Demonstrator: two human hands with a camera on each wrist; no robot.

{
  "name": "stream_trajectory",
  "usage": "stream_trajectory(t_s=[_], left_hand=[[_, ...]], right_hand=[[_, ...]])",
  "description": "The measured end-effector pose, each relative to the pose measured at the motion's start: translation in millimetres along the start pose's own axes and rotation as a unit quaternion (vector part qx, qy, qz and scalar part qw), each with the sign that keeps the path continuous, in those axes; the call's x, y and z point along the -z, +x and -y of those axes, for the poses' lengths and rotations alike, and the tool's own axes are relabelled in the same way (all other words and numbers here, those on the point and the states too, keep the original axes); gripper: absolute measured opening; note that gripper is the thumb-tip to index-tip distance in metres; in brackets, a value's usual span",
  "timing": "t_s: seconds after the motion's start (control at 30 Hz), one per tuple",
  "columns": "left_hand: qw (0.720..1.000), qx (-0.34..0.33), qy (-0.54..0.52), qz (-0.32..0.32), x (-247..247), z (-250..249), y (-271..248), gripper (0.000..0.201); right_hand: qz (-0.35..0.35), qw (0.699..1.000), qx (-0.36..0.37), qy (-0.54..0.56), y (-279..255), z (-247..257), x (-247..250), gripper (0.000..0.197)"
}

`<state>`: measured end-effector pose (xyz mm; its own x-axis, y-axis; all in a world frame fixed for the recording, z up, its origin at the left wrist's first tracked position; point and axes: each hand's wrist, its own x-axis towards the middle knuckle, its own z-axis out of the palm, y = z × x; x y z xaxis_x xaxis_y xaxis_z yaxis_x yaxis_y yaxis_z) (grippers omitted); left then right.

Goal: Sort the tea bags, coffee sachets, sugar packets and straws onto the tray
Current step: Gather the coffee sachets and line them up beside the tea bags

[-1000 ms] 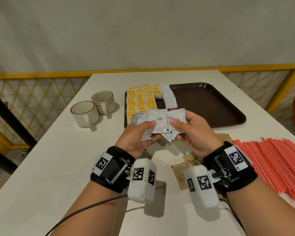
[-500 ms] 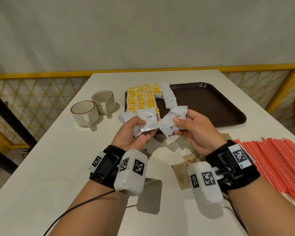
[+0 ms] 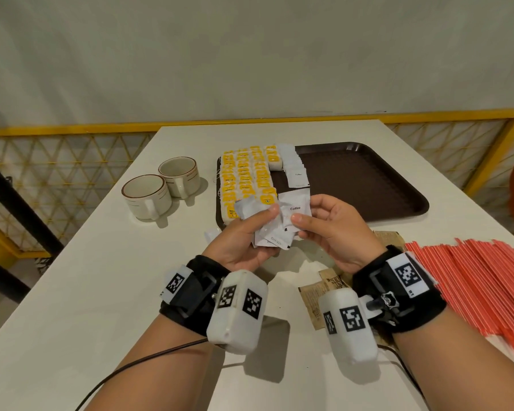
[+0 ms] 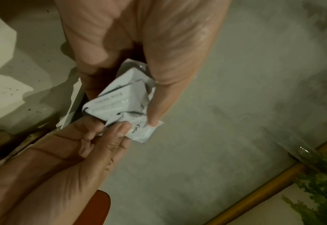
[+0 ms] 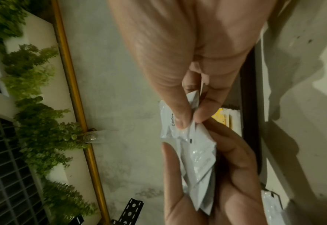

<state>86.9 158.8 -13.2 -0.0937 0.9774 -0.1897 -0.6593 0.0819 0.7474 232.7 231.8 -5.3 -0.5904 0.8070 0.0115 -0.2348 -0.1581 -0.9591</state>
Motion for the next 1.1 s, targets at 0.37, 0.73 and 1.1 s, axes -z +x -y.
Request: stream_trajectory(t_s=[0.37, 0.73, 1.1], left_hand=[[0.994, -0.009, -0.091, -0.057, 4.4, -5.6, 1.6, 0.038], [0.986, -0.009, -0.161, -0.051, 8.2, -12.0, 4.7, 0.032], [0.984, -0.025, -0.175, 0.024, 2.6, -8.2, 1.8, 0.053]], right_hand=[[-0.073, 0.996, -0.024, 0.037, 2.0, 11.3, 4.5, 0.012], [-0.096, 0.938, 0.141, -0.301, -0.2, 30.0, -8.2, 0.013], [0.041, 0.829, 0.249, -0.499, 6.3, 23.7, -57.9, 0.018]])
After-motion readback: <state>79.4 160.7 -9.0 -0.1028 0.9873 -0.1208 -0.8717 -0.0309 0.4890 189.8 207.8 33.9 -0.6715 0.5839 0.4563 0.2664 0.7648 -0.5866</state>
